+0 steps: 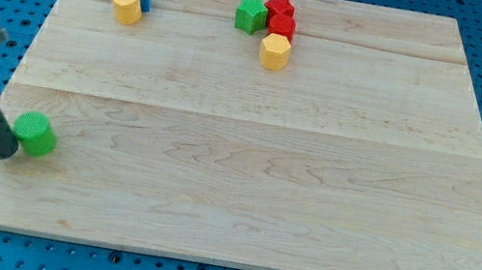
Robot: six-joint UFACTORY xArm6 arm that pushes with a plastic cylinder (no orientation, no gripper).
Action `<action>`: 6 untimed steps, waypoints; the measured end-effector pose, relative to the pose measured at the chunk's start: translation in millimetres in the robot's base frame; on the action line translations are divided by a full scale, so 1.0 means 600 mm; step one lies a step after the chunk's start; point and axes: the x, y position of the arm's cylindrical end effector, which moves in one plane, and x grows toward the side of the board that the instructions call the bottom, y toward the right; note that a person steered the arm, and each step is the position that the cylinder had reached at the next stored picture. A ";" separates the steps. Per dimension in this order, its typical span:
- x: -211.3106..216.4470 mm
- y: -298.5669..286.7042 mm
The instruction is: Slide the green circle diagonally to the bottom left of the green star
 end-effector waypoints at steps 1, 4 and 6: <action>0.012 0.042; -0.102 0.122; -0.097 0.081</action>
